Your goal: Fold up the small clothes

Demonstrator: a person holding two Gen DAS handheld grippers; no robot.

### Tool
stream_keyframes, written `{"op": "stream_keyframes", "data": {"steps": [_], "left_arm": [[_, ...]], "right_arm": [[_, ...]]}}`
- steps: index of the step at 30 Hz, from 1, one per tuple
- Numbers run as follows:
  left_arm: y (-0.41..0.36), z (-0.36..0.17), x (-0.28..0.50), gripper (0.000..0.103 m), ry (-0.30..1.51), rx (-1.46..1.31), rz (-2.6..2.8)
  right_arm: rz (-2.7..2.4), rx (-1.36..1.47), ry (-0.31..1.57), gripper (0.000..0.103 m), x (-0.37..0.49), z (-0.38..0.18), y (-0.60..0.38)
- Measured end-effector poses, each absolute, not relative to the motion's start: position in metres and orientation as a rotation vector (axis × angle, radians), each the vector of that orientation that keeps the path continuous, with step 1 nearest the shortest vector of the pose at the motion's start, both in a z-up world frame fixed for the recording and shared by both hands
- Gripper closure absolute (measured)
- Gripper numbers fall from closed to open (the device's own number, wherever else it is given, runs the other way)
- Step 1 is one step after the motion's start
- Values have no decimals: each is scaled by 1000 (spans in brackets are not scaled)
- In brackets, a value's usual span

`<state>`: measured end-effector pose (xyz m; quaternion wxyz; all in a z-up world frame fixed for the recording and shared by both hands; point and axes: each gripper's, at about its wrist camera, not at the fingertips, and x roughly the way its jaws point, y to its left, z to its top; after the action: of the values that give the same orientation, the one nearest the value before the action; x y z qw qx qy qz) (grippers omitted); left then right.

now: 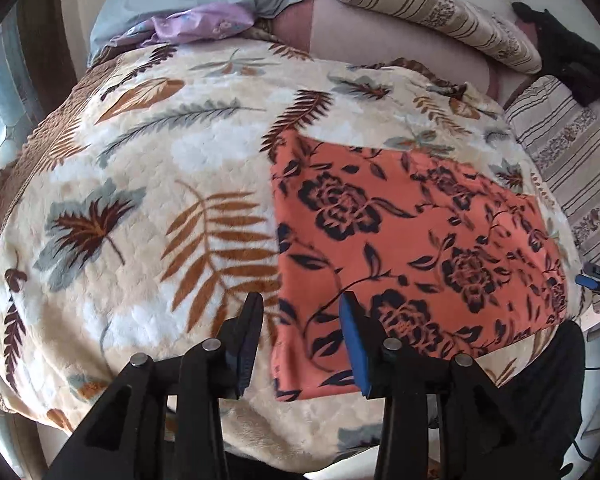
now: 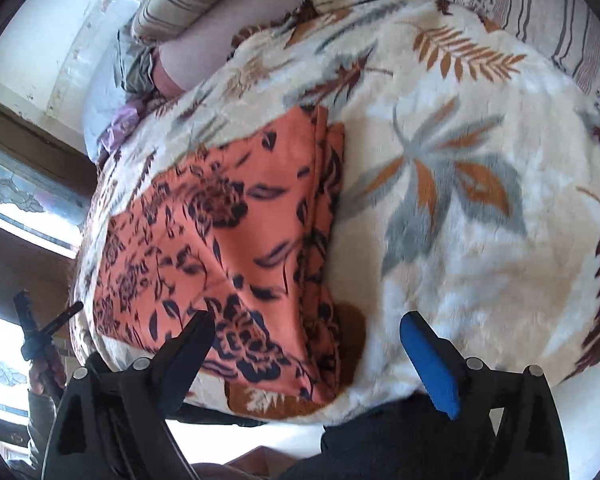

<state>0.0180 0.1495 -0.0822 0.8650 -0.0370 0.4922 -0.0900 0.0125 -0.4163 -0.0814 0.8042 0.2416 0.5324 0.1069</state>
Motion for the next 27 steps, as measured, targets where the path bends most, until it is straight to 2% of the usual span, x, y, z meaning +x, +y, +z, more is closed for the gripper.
{"op": "stream_keyframes", "data": {"steps": [7, 8, 9, 10, 11, 12, 14, 16, 19, 21, 23, 25, 26, 27], "left_arm": [[79, -101, 34, 58, 1054, -33, -334], [71, -108, 36, 58, 1069, -18, -337], [65, -115, 38, 58, 1091, -1, -334], [60, -122, 39, 58, 1109, 10, -332], [58, -127, 40, 59, 1114, 13, -328], [58, -130, 39, 58, 1109, 13, -325], [60, -130, 38, 58, 1101, 3, -330], [63, -128, 38, 58, 1099, -11, -335], [63, -132, 40, 58, 1105, -10, -342], [61, -130, 39, 58, 1097, 3, -338], [60, -129, 39, 51, 1095, -11, -345], [58, -130, 37, 50, 1092, -7, -346], [57, -130, 37, 50, 1090, 3, -348], [57, -130, 36, 49, 1088, 9, -349]], "right_arm": [[182, 557, 1171, 12, 93, -110, -404], [185, 548, 1186, 30, 103, -114, -401], [174, 512, 1214, 68, 112, -118, -395], [152, 455, 1238, 77, 119, -119, -391], [145, 394, 1247, 81, 122, -120, -385], [133, 344, 1251, 89, 125, -120, -382], [88, 293, 1222, 95, 127, -113, -385], [22, 258, 1153, 99, 127, -98, -395], [93, 321, 1163, 99, 133, -102, -405], [123, 431, 1180, 97, 131, -110, -411], [139, 549, 1159, 92, 124, -111, -418], [196, 634, 1115, 51, 119, -108, -419], [199, 668, 1098, 9, 118, -107, -419], [201, 692, 1065, 4, 118, -105, -419]]}}
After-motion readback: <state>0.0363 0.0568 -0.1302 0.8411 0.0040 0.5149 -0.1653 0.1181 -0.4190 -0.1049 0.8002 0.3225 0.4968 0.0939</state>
